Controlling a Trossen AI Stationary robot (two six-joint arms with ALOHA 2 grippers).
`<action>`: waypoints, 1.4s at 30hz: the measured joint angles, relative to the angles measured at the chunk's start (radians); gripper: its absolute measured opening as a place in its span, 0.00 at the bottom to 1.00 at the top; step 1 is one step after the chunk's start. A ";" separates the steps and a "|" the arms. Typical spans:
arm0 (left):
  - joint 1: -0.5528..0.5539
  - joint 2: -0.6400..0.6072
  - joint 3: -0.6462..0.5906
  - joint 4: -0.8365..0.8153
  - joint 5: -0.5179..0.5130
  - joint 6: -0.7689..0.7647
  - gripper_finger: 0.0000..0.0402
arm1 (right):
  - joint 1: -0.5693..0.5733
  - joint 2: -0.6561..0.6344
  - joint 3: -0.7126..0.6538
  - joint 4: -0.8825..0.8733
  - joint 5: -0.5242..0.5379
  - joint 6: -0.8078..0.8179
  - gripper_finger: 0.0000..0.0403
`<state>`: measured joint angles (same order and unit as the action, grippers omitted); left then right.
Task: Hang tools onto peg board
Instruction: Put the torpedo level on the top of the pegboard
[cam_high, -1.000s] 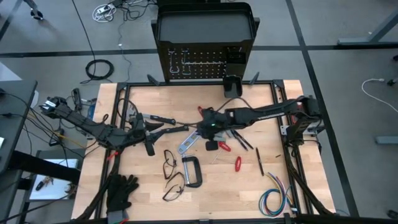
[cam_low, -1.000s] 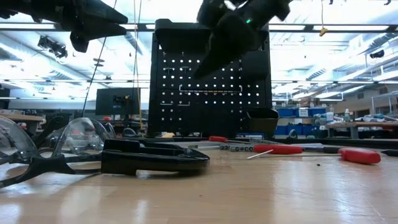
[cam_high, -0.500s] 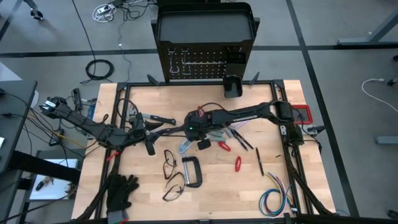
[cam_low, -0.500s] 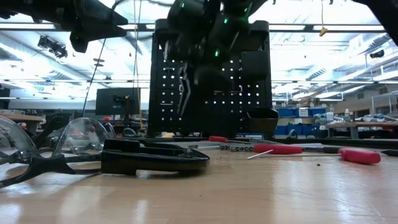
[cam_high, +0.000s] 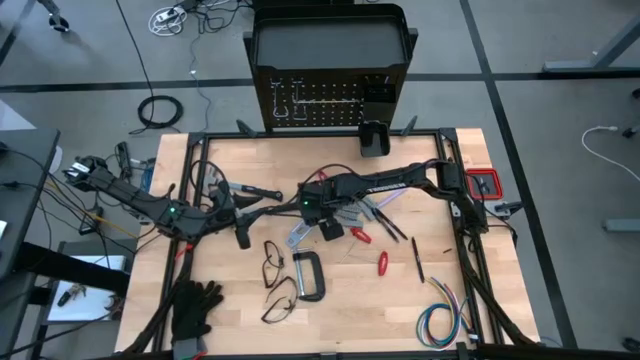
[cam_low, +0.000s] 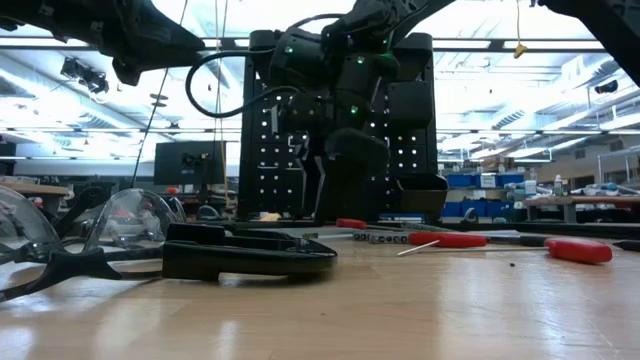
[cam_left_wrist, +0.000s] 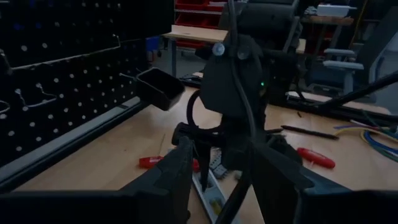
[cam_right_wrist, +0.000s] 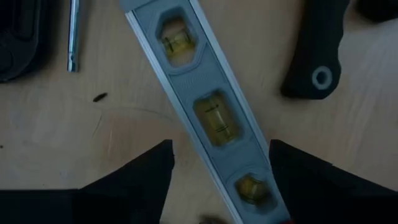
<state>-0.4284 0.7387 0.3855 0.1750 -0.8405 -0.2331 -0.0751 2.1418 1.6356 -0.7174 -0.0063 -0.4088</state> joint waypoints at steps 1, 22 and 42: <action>0.005 0.000 0.000 0.000 0.000 0.000 0.38 | -0.001 0.000 0.000 0.005 -0.002 -0.010 0.69; 0.025 0.000 0.000 -0.009 0.000 0.043 0.38 | -0.046 0.082 0.004 0.036 -0.108 -0.042 0.64; 0.022 0.000 0.000 -0.023 0.034 0.012 0.38 | -0.053 0.005 -0.009 0.010 -0.089 -0.019 0.47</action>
<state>-0.4065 0.7387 0.3855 0.1520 -0.8066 -0.2211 -0.1283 2.1472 1.6268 -0.7070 -0.0954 -0.4283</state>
